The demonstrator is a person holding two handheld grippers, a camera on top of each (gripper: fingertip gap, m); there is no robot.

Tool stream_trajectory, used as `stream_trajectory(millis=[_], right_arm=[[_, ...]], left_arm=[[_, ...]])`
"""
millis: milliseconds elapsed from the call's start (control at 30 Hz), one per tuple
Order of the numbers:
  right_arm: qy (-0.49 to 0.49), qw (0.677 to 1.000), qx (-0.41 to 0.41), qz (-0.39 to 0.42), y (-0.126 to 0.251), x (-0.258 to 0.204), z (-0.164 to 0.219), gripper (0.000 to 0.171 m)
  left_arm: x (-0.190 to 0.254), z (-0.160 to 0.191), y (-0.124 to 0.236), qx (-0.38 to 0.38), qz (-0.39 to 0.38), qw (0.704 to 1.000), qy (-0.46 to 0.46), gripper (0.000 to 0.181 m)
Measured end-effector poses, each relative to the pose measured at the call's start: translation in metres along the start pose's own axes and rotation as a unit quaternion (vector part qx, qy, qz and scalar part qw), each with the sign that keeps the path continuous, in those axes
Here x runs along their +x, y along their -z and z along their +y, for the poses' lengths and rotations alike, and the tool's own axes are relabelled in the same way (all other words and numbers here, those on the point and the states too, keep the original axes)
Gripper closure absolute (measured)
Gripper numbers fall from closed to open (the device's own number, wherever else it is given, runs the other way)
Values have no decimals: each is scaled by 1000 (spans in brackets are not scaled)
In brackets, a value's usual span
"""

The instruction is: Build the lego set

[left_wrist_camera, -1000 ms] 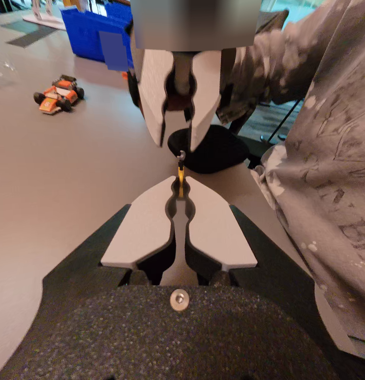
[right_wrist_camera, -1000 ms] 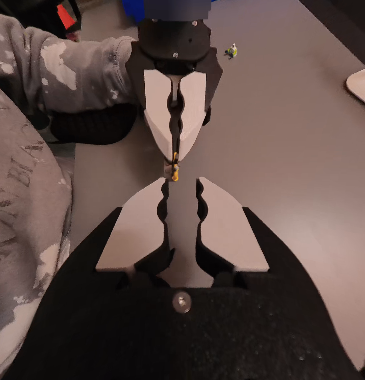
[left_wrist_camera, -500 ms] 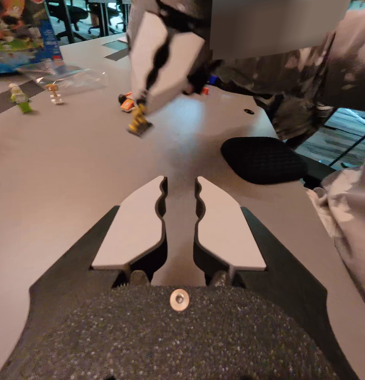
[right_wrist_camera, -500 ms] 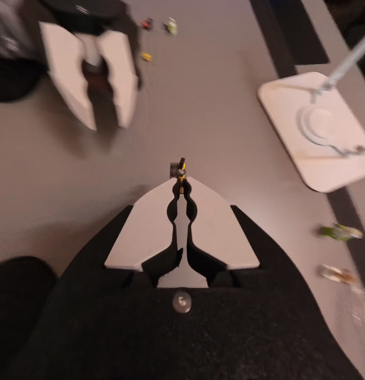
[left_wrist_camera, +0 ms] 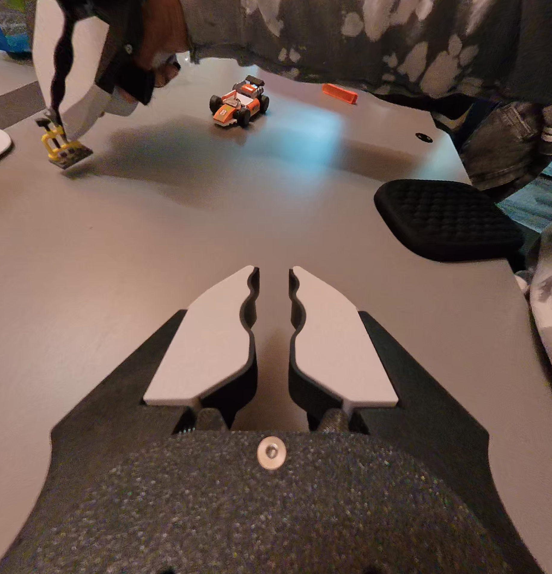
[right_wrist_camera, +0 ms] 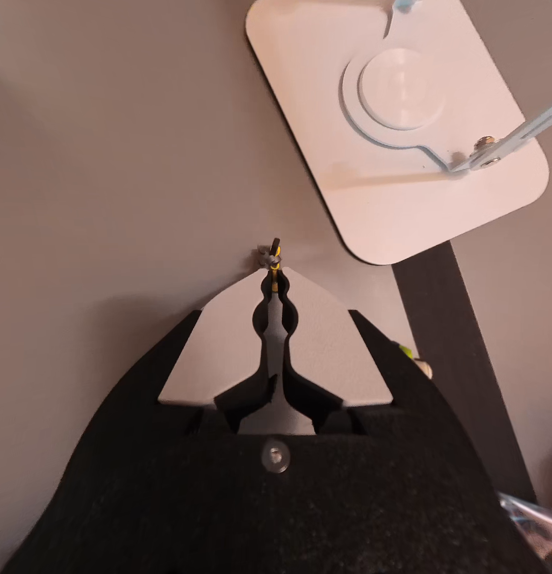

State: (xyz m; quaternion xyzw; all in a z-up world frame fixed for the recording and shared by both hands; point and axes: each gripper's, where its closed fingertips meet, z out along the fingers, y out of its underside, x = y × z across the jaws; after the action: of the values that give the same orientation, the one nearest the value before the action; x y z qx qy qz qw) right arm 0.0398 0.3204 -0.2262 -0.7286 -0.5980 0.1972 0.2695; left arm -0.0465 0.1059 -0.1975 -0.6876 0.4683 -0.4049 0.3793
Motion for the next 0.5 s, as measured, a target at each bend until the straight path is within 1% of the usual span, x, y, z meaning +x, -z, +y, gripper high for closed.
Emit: stream_trajectory(millis=[100,233,300,400,500], right_arm=[[5,1000,-11,-13,-7,5,3,168],[15,1000,-22,-8,-11,6,8,168],[21,999,-34,5,-8,7,11,160],[25,999,-24,38,16,12,4,154],[0,997,47,62,57,1,-20,152]], left_arm=[[-3,2,0,-4,-3,1000,1,163],[-6,1,0,-1,-7,1000,1,166],[-6,2,0,-4,-9,1000,-2,166],[-6,2,-1,-5,-16,1000,-8,167],[-9,1,1,-1,-33,999,-14,169]])
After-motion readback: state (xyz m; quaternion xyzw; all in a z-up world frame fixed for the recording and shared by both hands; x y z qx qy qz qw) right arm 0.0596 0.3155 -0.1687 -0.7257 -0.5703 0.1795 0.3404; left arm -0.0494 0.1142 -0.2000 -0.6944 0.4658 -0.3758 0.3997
